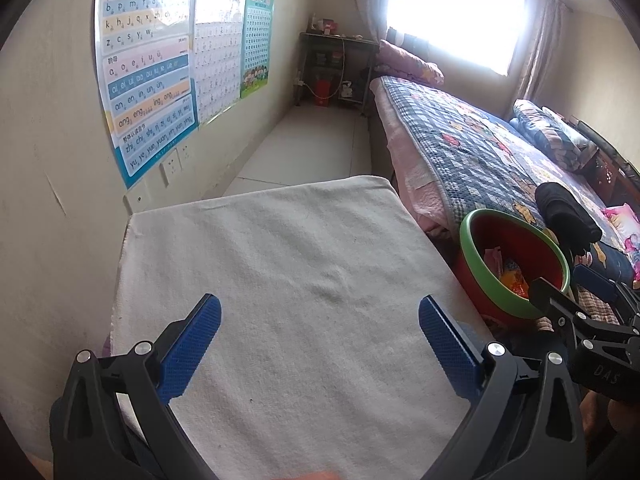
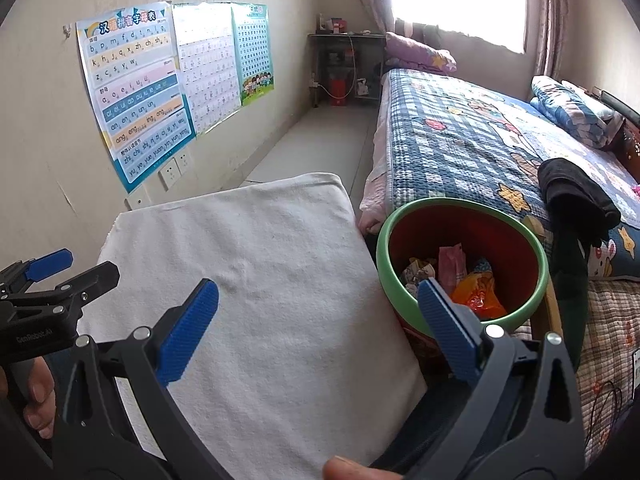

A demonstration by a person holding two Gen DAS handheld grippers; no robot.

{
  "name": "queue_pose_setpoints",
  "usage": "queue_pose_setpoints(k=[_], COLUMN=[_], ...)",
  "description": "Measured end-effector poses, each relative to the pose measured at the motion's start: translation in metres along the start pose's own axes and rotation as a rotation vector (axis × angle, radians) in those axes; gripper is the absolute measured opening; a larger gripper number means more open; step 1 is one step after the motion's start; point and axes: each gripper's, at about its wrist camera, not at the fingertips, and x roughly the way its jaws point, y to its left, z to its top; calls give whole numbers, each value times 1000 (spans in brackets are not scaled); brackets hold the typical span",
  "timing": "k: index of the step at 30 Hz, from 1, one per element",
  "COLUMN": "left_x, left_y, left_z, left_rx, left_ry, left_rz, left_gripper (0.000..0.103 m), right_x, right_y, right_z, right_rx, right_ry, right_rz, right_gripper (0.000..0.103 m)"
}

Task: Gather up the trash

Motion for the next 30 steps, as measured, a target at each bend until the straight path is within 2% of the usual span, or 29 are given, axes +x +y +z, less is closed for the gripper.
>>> queue_pose_setpoints(k=[30], left_x=[-1], left_y=[0], left_z=[0], left_rx=[7], left_ry=[-5], left_rz=[-5], left_gripper=[95], right_x=[1], right_y=[2], right_z=[-1], right_rx=[2], right_ry=[10], right_rz=[-9], right_gripper=[98])
